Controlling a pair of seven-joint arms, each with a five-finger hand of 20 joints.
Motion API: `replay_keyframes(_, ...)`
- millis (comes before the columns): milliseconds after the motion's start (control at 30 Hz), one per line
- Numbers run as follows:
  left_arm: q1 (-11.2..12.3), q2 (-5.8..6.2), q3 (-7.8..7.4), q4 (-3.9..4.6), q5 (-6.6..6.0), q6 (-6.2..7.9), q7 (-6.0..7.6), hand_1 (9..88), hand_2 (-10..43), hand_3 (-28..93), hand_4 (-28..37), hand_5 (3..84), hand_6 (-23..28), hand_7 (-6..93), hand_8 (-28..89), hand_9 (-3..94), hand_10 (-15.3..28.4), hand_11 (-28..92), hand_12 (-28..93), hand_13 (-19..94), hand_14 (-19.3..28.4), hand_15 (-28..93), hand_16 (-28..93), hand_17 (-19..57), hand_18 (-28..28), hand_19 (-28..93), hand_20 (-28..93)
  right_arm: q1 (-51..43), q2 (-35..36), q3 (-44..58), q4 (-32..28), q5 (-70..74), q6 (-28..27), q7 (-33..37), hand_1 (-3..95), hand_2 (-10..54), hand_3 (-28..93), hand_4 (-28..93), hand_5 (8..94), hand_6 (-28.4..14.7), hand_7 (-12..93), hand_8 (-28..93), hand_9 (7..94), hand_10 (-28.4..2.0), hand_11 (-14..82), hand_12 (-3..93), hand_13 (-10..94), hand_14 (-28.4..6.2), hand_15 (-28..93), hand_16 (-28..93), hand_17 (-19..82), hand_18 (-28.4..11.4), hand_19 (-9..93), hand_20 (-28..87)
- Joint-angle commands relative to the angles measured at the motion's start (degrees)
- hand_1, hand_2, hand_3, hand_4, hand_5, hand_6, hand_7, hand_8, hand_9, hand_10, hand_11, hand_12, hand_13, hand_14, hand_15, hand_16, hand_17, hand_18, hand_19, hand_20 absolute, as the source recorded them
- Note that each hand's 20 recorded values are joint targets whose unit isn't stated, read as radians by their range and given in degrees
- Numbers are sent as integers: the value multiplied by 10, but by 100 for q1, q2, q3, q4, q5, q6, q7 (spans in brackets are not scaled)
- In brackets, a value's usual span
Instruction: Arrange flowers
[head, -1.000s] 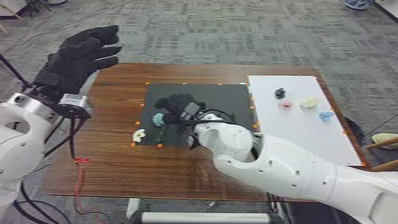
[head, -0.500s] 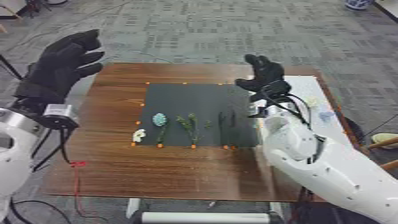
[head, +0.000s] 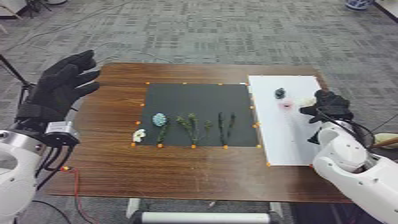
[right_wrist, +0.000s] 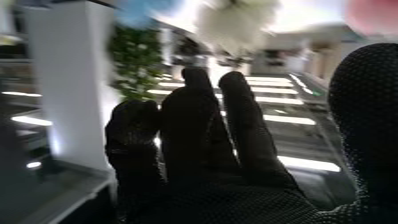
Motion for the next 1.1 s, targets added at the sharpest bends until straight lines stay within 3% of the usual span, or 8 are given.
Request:
replay_keyframes(33, 114, -95, -78, -37, 27, 28, 9, 261, -17, 691, -269, 236, 16, 199, -98, 168, 94, 227, 189, 77, 127, 441, -52, -103, 187, 390, 105, -635, 276, 565, -149, -353, -178, 629, 250, -95, 807, -283, 410, -73, 171, -98, 426, -161, 160, 181, 583, -113, 860, 284, 347, -220, 901, 498)
replay_keyframes(167, 157, -94, -112, -42, 19, 21, -11, 261, -16, 690, -269, 236, 16, 198, -98, 168, 94, 227, 190, 77, 127, 440, -51, -103, 187, 390, 105, -809, 245, 728, -58, -285, -160, 469, 251, -95, 817, -283, 421, -70, 171, -96, 434, -156, 166, 184, 588, -111, 861, 287, 349, -222, 906, 496)
replay_keyframes(467, 118, -73, -101, -33, 23, 15, -9, 261, -17, 691, -269, 236, 16, 199, -98, 168, 94, 227, 190, 77, 127, 439, -51, -103, 187, 390, 105, -560, 150, 370, 161, -300, -177, 209, 275, -95, 825, -283, 434, -45, 196, -112, 438, -96, 210, 202, 594, -103, 862, 300, 346, -217, 914, 501)
replay_keyframes(733, 23, -10, -82, -13, 15, 30, -24, 261, -16, 691, -269, 234, 15, 199, -98, 167, 93, 227, 190, 77, 127, 439, -50, -103, 187, 389, 105, -49, 111, -199, 436, -448, 7, 98, 275, -95, 843, -283, 424, -49, 168, -112, 420, -92, 210, 197, 564, -109, 861, 301, 328, -211, 900, 507)
replay_keyframes(1033, 41, 22, -156, -43, 18, 30, -22, 260, -17, 691, -268, 233, 15, 199, -98, 168, 93, 227, 191, 77, 127, 440, -50, -104, 188, 389, 105, 231, -18, -332, 633, -221, -552, 164, 366, -95, 874, -276, 591, 8, 274, -144, 601, -88, 295, 221, 641, -86, 855, 306, 379, -209, 929, 525)
replay_keyframes(1100, 39, 29, -164, -45, 14, 28, -27, 261, -17, 691, -268, 233, 15, 199, -98, 168, 94, 227, 190, 77, 127, 440, -50, -104, 188, 389, 105, 246, -25, -364, 674, -273, -550, 89, 405, -95, 863, -278, 601, 8, 300, -65, 637, -81, 262, 293, 650, -82, 852, 315, 388, -206, 931, 532)
